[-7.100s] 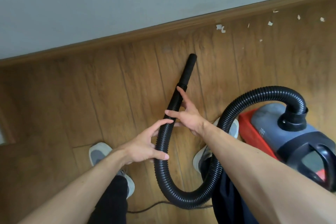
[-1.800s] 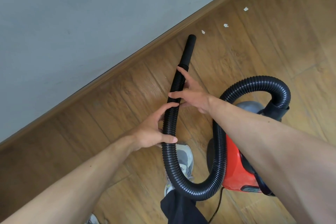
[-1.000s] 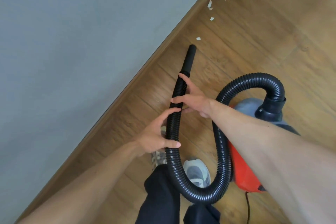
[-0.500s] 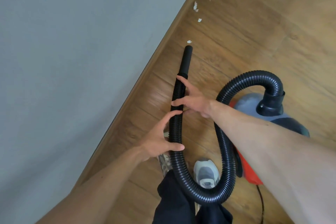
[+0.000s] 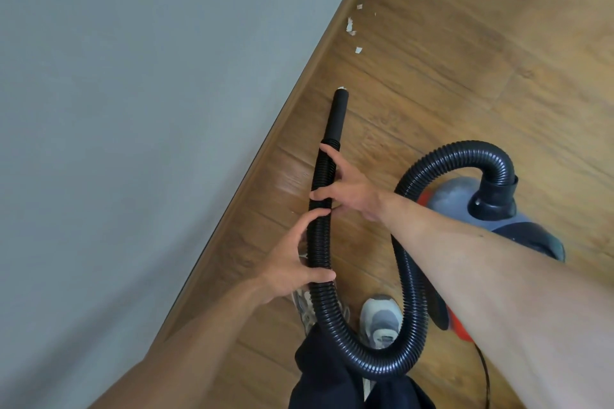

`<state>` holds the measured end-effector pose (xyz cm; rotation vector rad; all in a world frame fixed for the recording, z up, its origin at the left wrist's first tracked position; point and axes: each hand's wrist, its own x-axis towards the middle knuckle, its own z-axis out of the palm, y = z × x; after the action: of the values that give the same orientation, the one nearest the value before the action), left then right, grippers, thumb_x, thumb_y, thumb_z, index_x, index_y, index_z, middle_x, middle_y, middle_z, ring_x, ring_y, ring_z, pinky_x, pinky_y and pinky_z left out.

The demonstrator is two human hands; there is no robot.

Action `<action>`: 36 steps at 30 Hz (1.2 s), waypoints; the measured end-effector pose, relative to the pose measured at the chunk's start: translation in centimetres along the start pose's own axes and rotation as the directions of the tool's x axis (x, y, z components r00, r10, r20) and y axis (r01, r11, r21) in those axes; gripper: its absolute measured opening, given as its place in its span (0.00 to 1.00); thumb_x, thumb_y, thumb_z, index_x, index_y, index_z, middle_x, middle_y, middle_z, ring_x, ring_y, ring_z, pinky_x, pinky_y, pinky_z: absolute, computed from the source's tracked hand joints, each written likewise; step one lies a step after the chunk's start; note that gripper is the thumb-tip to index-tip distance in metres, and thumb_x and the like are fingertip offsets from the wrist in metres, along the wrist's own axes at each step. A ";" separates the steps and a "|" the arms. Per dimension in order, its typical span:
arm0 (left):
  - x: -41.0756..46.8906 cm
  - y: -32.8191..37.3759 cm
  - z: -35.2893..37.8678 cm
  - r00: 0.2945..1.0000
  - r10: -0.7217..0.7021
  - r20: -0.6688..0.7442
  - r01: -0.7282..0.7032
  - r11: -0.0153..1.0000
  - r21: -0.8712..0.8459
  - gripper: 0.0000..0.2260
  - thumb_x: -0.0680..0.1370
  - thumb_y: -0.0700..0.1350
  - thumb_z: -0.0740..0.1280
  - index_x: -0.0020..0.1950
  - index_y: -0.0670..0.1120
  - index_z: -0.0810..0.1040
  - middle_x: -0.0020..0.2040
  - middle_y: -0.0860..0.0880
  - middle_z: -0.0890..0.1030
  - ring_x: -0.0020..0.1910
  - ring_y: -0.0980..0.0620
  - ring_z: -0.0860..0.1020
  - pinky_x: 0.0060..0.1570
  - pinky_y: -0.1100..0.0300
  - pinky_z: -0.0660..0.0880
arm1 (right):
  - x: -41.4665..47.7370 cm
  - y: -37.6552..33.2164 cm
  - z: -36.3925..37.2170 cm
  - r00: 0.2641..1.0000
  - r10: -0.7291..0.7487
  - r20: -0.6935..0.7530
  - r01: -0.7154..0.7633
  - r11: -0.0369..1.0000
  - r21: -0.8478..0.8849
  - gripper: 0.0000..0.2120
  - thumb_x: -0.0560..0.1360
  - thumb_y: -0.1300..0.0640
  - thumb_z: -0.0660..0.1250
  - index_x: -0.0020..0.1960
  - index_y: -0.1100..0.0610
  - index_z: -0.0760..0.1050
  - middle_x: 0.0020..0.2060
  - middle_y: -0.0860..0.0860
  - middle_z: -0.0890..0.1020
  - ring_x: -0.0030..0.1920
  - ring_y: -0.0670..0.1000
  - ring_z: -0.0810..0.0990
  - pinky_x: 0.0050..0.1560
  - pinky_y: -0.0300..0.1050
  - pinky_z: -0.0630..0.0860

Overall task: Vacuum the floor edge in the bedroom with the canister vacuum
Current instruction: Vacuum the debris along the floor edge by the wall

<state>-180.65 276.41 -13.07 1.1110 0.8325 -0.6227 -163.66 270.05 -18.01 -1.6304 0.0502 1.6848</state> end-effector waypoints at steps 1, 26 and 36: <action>0.1 0.2 -0.1 1.000 0.007 0.000 -0.007 1.000 0.018 0.42 0.68 0.34 0.79 0.69 0.70 0.67 0.65 0.58 0.71 0.64 0.49 0.75 0.59 0.46 0.79 | 0.1 -0.2 0.0 1.000 0.002 -0.001 -0.002 1.000 0.001 0.47 0.73 0.71 0.71 0.78 0.37 0.54 0.57 0.50 0.75 0.52 0.50 0.80 0.37 0.45 0.83; 3.1 7.4 -0.7 0.999 0.034 -0.006 -0.034 0.998 -0.060 0.41 0.69 0.30 0.77 0.70 0.67 0.68 0.64 0.49 0.72 0.58 0.44 0.78 0.47 0.45 0.83 | 1.7 -6.7 -4.5 1.000 0.000 -0.002 0.000 0.999 -0.037 0.47 0.72 0.68 0.72 0.78 0.36 0.53 0.58 0.53 0.77 0.55 0.55 0.82 0.40 0.47 0.83; 4.9 10.4 1.5 0.998 -0.020 -0.063 0.010 0.988 -0.155 0.42 0.69 0.29 0.76 0.69 0.69 0.68 0.65 0.47 0.73 0.50 0.44 0.82 0.44 0.44 0.84 | 2.4 -9.2 -7.5 0.999 0.012 0.048 -0.007 0.994 -0.105 0.46 0.73 0.67 0.71 0.78 0.36 0.53 0.56 0.49 0.76 0.54 0.51 0.81 0.38 0.43 0.82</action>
<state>-169.30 278.35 -11.48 0.9884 0.9298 -0.5274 -152.16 273.67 -17.10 -1.6674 -0.0556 1.7600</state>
